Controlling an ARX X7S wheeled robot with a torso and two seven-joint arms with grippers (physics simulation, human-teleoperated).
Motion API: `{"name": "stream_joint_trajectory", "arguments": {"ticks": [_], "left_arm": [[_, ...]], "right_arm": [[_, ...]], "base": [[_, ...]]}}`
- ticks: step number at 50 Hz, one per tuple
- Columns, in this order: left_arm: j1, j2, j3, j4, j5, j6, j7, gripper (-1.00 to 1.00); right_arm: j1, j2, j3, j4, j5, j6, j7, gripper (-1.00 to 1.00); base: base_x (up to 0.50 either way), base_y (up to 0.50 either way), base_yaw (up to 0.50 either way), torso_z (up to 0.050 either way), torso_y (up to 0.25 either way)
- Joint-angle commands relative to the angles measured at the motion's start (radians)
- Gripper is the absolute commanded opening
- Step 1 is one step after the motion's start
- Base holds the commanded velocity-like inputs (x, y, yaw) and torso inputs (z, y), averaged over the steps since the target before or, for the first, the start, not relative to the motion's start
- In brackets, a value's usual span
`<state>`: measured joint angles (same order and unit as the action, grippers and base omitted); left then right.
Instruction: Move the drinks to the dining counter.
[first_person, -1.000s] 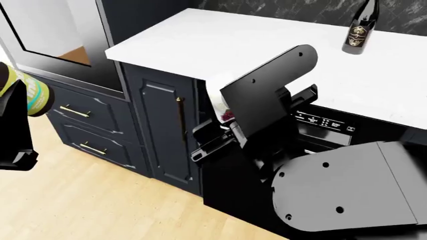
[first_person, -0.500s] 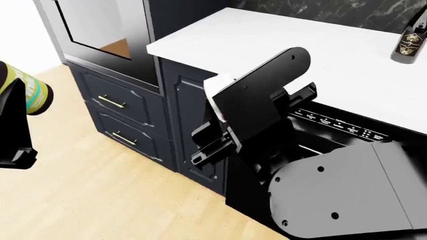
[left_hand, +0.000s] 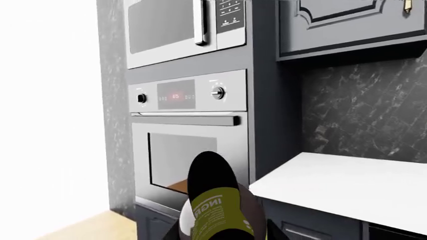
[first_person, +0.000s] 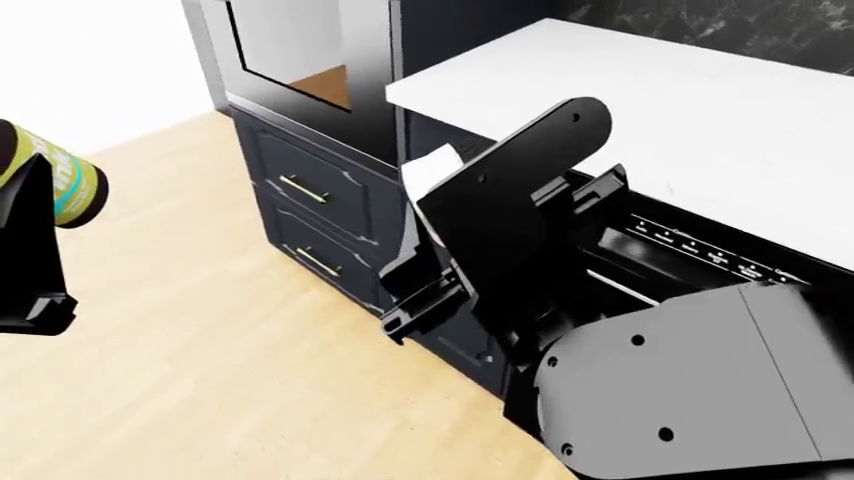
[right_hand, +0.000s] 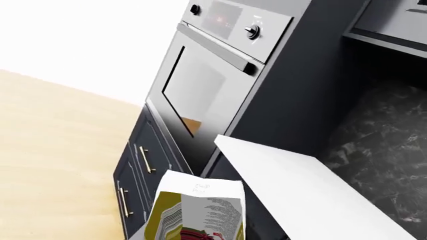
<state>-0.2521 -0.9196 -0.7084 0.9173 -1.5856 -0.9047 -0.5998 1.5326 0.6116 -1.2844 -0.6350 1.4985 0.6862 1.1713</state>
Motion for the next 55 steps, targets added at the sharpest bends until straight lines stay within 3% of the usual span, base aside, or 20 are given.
{"name": "stream_joint_trajectory", "arguments": {"ticks": [1, 55], "left_arm": [[-0.001, 0.003, -0.004, 0.001, 0.0, 0.006, -0.006, -1.0], [-0.015, -0.013, 0.02, -0.003, -0.001, 0.015, -0.012, -1.0]], "right_arm": [[0.007, 0.0, 0.014, -0.003, -0.026, 0.016, -0.003, -1.0], [0.01, -0.012, 0.011, -0.007, -0.027, 0.029, -0.018, -1.0]], "base": [[0.0, 0.0, 0.5, 0.0, 0.0], [0.0, 0.0, 0.5, 0.0, 0.001]]}}
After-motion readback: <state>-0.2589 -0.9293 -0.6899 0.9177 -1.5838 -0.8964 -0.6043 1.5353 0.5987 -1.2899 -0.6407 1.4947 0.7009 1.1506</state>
